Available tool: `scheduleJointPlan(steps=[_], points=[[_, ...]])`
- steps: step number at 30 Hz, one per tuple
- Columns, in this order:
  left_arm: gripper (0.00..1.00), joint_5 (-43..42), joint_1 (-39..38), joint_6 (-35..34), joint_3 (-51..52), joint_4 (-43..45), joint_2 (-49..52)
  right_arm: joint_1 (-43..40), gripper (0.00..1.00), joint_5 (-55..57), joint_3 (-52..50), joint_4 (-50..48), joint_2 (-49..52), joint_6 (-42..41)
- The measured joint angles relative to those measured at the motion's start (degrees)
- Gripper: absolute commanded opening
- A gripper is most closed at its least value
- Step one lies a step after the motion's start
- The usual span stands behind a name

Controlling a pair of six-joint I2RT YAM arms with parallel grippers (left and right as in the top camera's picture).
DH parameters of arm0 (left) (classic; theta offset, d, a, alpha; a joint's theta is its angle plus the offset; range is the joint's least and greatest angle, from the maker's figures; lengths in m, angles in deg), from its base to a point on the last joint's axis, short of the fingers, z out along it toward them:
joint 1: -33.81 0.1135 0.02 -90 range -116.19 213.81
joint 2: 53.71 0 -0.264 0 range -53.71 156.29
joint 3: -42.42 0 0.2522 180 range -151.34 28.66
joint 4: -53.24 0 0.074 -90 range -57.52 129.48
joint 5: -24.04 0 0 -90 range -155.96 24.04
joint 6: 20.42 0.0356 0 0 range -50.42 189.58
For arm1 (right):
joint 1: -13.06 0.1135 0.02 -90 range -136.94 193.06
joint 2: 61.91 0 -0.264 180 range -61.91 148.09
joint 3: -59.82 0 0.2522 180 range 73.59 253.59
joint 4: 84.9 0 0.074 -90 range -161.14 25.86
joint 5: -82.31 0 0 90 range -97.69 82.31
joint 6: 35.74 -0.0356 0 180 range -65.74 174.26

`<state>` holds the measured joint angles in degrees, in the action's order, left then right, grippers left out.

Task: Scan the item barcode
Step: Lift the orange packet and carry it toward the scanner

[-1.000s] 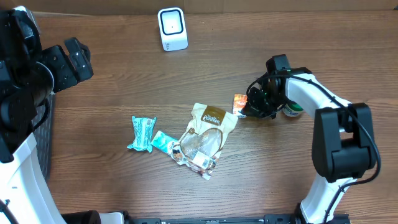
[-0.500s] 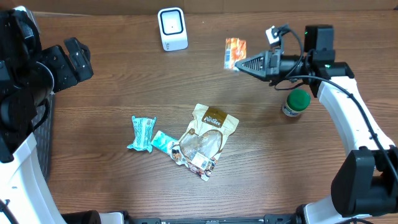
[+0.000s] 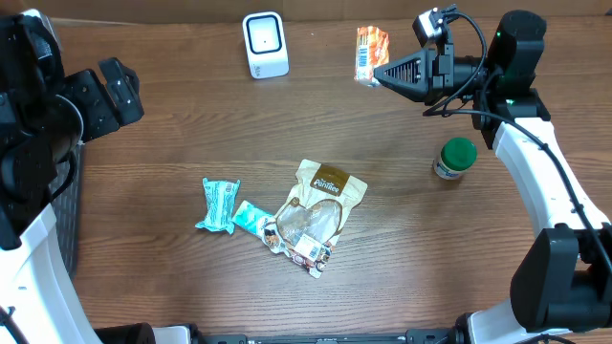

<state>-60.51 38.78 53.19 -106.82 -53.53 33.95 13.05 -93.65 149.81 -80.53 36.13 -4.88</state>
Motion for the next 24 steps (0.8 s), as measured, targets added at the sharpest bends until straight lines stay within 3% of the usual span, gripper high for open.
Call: scheduleJointPlan(steps=[14, 24], points=[[1.0, 0.0, 0.0, 0.0, 0.0, 0.0, 0.0, 2.5, 0.04, 0.0, 0.0, 0.9, 0.8, 1.4], [1.0, 0.0, 0.0, 0.0, 0.0, 0.0, 0.0, 10.6, 0.04, 16.4, 0.2, 20.9, 7.2, 12.2]])
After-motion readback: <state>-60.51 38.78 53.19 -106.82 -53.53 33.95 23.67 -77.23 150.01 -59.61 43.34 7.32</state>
